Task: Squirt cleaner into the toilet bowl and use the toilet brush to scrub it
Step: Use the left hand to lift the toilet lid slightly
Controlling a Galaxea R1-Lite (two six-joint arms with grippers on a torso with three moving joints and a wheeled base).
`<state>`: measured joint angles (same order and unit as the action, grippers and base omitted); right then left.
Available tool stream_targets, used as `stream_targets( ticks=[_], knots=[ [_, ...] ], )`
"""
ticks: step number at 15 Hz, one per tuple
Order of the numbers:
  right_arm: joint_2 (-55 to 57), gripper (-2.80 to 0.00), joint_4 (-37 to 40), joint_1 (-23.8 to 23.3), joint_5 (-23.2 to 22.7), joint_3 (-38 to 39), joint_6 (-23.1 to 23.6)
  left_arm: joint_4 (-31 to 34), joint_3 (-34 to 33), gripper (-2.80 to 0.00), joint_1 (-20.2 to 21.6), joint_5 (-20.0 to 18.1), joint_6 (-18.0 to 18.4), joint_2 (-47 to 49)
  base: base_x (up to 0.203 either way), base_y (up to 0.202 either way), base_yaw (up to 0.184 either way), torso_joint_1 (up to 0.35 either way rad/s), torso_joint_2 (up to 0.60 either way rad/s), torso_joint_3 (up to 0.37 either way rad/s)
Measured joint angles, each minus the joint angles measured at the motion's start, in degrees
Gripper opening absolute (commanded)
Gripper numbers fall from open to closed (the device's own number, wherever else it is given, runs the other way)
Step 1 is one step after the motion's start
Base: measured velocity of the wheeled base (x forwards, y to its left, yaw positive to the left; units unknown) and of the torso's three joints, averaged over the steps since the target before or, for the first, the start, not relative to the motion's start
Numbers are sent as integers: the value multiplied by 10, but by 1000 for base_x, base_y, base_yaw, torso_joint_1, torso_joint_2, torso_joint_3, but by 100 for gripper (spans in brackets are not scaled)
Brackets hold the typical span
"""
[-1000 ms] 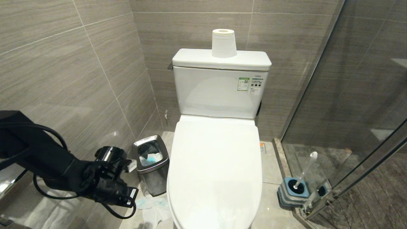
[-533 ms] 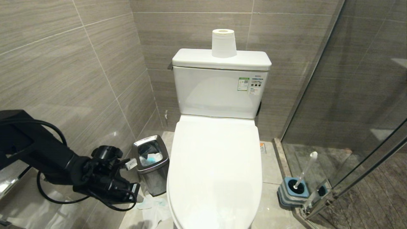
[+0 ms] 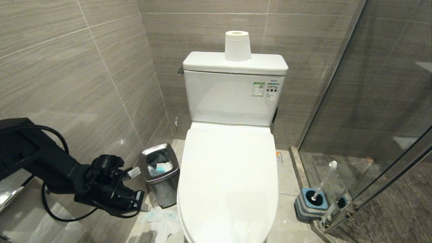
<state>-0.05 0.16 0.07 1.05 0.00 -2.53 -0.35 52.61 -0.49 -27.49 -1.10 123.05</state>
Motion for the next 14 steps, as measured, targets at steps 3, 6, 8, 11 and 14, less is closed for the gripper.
stream_targets(
  ticks=[3,6,8,11,14],
  knots=[
    [0,-280,0,0,0,0,0,-4,1,-280,-12,-3,-14,13,0,0,0,0,0,0],
    [0,-280,0,0,0,0,0,-4,1,-280,-28,-9,-23,21,0,0,0,0,0,0],
    [0,-280,0,0,0,0,0,-8,4,-280,-29,-19,-33,21,0,0,0,0,0,0],
    [0,-280,0,0,0,0,0,-30,-1,-280,-13,-27,-55,8,0,0,0,0,0,0],
    [0,-280,0,0,0,0,0,-33,-5,-280,16,-69,-73,-9,0,0,0,0,0,0]
  ],
)
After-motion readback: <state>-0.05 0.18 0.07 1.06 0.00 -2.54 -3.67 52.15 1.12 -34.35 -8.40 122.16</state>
